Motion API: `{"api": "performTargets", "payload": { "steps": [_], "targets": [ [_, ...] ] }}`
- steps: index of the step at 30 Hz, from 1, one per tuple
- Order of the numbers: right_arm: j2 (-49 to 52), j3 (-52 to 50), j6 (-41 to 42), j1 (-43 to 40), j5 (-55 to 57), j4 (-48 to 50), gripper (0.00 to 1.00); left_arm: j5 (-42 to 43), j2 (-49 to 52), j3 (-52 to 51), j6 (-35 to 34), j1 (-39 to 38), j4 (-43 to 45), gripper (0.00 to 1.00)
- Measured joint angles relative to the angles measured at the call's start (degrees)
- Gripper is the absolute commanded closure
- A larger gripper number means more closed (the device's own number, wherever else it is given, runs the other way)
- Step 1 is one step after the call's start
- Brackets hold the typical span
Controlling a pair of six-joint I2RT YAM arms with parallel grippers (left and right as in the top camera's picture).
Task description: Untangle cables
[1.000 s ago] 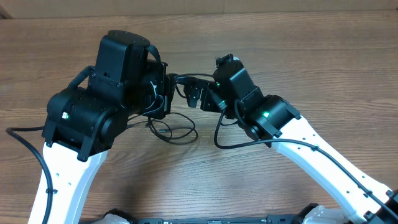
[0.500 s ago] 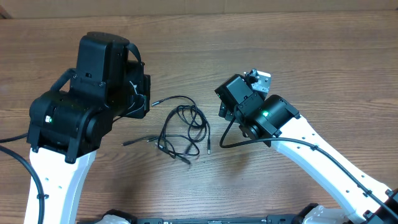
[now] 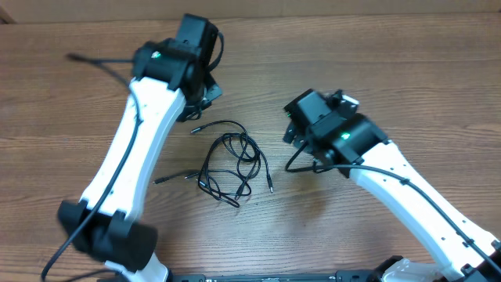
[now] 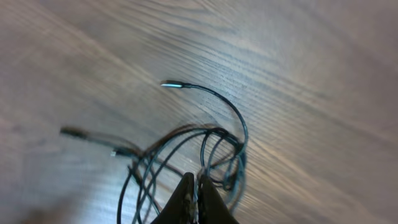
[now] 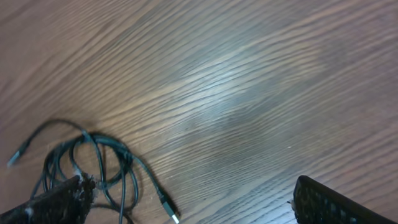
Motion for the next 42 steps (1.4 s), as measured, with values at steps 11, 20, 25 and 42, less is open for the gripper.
{"api": "performTargets", "payload": {
  "steps": [11,20,25,42],
  "targets": [
    [-7.15,0.0,-2.78,-8.83,-1.92,-1.42,0.0,13.88,18.32,-0.09,25.16,0.0,-2.67,0.58],
    [-7.15,0.0,-3.48,-9.44,-2.08,-2.03,0.0,15.34,22.05,-0.22,11.93,0.0,-6.73,0.56],
    [-7.15,0.0,-3.5,-9.44,-2.1,-2.73,0.0,15.32,22.05,-0.22,-2.38,0.0,-8.35,0.78],
    [-7.15,0.0,-4.74,-9.46,-1.6,-2.97,0.0,15.32,22.12,-8.85,-45.53,-0.02,-0.9,0.09]
  ]
}}
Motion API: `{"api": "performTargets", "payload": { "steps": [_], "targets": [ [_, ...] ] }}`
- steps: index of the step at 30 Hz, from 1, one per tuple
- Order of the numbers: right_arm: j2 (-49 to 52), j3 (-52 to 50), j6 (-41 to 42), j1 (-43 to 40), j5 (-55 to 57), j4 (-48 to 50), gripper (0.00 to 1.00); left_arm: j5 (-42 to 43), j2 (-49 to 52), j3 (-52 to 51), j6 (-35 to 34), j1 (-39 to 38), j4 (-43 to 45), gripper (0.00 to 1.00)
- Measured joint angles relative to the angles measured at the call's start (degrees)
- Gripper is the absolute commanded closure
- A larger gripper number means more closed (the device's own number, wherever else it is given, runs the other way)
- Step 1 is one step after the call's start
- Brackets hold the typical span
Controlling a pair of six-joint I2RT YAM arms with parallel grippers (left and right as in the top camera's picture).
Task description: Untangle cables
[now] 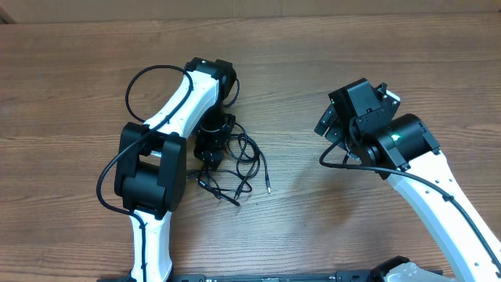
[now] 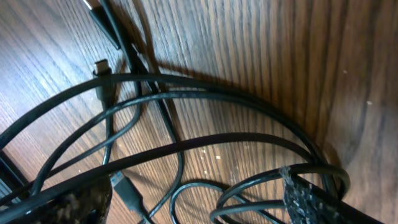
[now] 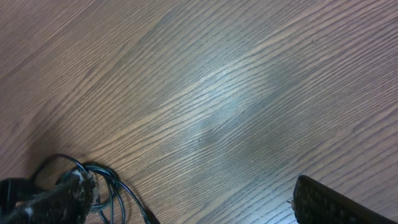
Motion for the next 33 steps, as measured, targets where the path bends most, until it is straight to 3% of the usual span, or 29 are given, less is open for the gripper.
{"api": "performTargets", "payload": {
  "steps": [5,9,11,14,18,21,27,30,33],
  "targets": [
    [-0.04,0.0,-0.24,0.0,-0.02,-0.33,0.0,-0.72,0.0,-0.83,-4.74,0.0,1.49,0.08],
    [-0.04,0.0,-0.87,0.0,0.0,-0.33,0.0,-1.27,0.0,-1.03,-7.26,0.0,1.86,0.0],
    [-0.04,0.0,-1.18,0.0,0.0,-0.33,0.0,-1.27,0.0,-1.05,-6.95,0.02,2.16,0.05],
    [-0.04,0.0,-1.33,-0.02,0.02,-0.35,0.0,-1.03,0.0,-1.03,6.36,1.07,6.71,0.06],
    [-0.04,0.0,-1.4,0.0,0.24,-0.26,0.0,-1.05,0.0,1.97,36.87,3.08,9.44,0.06],
    [-0.04,0.0,-1.49,0.0,0.44,-0.24,0.0,-1.09,-0.04,3.74,58.03,3.5,10.64,0.0],
    [-0.04,0.0,-1.53,0.0,0.44,0.07,0.0,0.72,-2.21,3.91,95.08,3.5,7.39,0.0],
    [-0.04,0.0,-1.6,0.0,0.48,0.11,0.0,2.84,-2.49,3.93,110.81,3.48,3.19,0.0],
    [-0.04,0.0,-1.75,0.0,0.52,0.11,0.0,3.43,-2.51,3.91,120.19,3.5,1.7,0.01]
  ]
}}
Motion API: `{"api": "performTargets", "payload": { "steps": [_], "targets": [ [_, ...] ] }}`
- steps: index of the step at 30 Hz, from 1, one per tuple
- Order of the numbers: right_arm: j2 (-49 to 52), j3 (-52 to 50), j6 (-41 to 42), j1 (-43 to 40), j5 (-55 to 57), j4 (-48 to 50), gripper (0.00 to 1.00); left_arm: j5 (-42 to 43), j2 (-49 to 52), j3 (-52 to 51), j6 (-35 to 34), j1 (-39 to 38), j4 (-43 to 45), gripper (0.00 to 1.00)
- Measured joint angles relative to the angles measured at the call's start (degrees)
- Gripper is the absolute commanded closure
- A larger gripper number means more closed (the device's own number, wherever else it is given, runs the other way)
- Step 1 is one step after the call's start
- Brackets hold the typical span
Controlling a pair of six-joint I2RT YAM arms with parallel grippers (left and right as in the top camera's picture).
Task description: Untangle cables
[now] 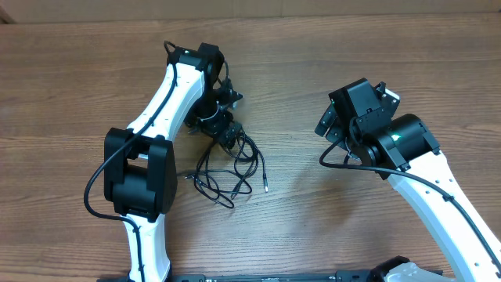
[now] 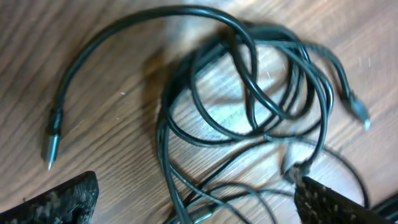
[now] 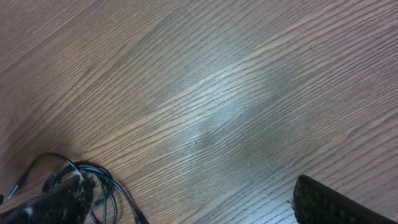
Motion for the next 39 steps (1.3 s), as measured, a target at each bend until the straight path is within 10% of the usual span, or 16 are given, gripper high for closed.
{"api": "performTargets", "payload": {
  "steps": [13,21,39],
  "targets": [
    [0.0,0.0,0.0,0.0,0.09,0.68,0.0,0.98,-0.66,-13.73,12.37,0.0,13.25,0.01],
    [0.0,0.0,0.0,0.0,0.09,1.09,0.0,0.83,-4.2,-21.46,12.15,0.0,27.28,0.96],
    [-2.16,-0.02,-11.5,0.0,-8.13,1.57,0.0,12.02,-19.34,-21.81,5.2,-0.15,35.54,0.96]
  ]
}}
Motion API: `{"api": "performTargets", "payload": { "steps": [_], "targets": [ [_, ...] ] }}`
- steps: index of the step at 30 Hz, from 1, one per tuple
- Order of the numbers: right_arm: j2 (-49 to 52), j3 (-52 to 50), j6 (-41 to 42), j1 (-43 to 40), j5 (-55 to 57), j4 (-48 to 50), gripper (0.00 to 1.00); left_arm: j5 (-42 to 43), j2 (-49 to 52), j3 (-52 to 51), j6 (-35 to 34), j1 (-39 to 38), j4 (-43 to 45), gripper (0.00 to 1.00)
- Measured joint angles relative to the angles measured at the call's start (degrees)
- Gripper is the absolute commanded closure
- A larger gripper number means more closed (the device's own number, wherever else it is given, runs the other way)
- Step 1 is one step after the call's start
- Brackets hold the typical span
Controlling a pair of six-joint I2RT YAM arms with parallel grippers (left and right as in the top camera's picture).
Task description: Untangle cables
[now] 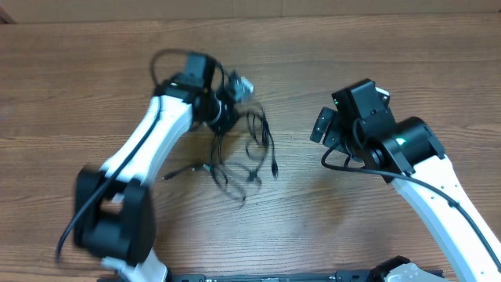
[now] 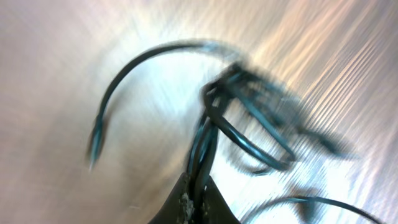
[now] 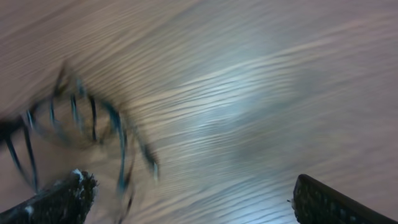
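A tangle of thin black cables [image 1: 254, 145] hangs blurred near the table's middle, some ends trailing on the wood. My left gripper [image 1: 229, 106] is at its upper end. In the left wrist view this gripper [image 2: 196, 194] is shut on a few strands of the cable bundle [image 2: 245, 106], and one free plug end [image 2: 94, 149] curves off to the left. My right gripper [image 1: 322, 127] stands open to the right of the tangle, apart from it. The right wrist view shows the blurred cables [image 3: 93, 124] ahead of that gripper [image 3: 193, 199], with nothing between the fingers.
The wooden table [image 1: 391, 63] runs to a far edge along the top of the overhead view. Both white arms reach in from the near side, the left one [image 1: 141, 157] slanting across the table's left half.
My left gripper was open over the tangle lying flat; now it is shut on several strands and the tangle is pulled up and to the right. The right gripper has shifted slightly left.
First my left gripper was shut and empty beyond the tangle's far left. Then it was open, low among the cables. Then it was open above the tangle's upper loops. Now it grips strands and the tangle is drawn up. The right gripper stayed open at the right.
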Motion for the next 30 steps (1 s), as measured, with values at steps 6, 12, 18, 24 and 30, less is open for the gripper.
{"api": "performTargets", "payload": {
  "steps": [6,12,18,24,30],
  "targets": [
    [-7.67,0.02,-8.46,0.0,-9.77,1.95,0.0,1.38,-20.33,2.56,-0.15,-1.16,1.33,0.96],
    [-15.47,0.02,-10.23,0.0,-14.62,3.37,0.0,4.48,-29.18,2.54,-0.61,-1.38,-0.26,0.96],
    [-18.08,0.02,-13.53,0.0,-20.22,3.52,0.0,9.57,-34.62,2.54,-5.6,-1.38,1.05,0.96],
    [-17.92,0.0,-14.29,0.0,-22.75,3.56,0.0,14.69,-35.01,2.51,-20.26,-1.49,5.75,0.96],
    [-17.59,0.0,-14.29,0.0,-24.7,7.72,0.0,18.08,-35.01,2.51,-37.24,-5.44,11.13,0.96]
  ]
}}
